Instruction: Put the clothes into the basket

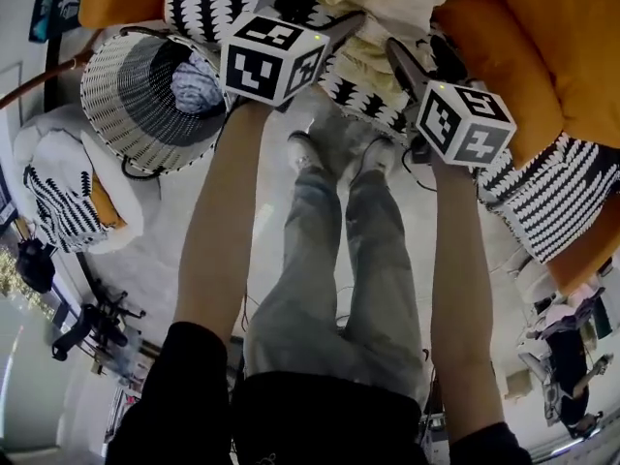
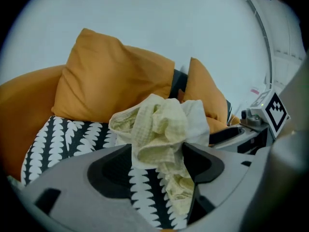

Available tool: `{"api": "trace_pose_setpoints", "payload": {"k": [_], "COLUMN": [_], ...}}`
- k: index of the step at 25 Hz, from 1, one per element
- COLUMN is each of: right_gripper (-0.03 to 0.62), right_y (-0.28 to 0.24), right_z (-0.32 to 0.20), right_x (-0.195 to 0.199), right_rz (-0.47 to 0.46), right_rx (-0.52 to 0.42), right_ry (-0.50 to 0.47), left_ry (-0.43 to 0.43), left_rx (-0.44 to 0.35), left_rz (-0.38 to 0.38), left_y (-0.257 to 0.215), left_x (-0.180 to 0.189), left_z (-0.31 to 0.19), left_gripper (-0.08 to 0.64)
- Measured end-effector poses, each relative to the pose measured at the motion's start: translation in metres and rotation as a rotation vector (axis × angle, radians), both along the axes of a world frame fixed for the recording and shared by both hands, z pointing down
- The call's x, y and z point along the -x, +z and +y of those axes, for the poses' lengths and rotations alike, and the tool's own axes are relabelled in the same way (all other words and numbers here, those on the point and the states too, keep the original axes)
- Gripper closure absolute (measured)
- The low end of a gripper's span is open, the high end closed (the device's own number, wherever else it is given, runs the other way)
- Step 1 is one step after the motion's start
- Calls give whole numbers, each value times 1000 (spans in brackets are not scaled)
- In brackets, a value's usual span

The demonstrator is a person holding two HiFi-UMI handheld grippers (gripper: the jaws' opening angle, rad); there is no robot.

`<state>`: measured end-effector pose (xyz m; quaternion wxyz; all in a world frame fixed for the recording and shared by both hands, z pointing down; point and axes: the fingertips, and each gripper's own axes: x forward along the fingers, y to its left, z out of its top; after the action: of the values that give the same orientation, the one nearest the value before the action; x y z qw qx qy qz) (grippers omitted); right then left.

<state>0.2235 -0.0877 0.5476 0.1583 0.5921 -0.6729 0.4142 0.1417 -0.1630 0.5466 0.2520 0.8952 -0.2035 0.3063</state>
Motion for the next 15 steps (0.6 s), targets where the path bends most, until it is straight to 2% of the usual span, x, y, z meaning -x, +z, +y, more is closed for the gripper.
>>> {"api": "trace_pose_setpoints", "payload": {"k": [3,6,9,13,14,15], "right_gripper": [321,321,321,322,330,413], "right_y": [23,50,68,78,79,78], "right_z": [-5,-10,-16,-18,-19,-21], "right_x": [2,5,0,-3,-1,1], "right_rz": [-17,-8,-4,-31,-39,-42], "right_rx": [19,41,39,16,7,-3], "right_ry": [-46,-92,-98,-101,-114,-132], "left_ry": [1,37,62,75,73,70], "left_rx": [7,20,18,12,12,13], "left_rz": [-7,-77,-140,-142,-129,-112], "left_y": [22,49,68,85,86,85], "left_x": [-14,-22,-34,-48,-50,-51], "left_z": [-22,-33,-39,-36,-35,-34], "left_gripper": [244,229,225,225,225,227]}}
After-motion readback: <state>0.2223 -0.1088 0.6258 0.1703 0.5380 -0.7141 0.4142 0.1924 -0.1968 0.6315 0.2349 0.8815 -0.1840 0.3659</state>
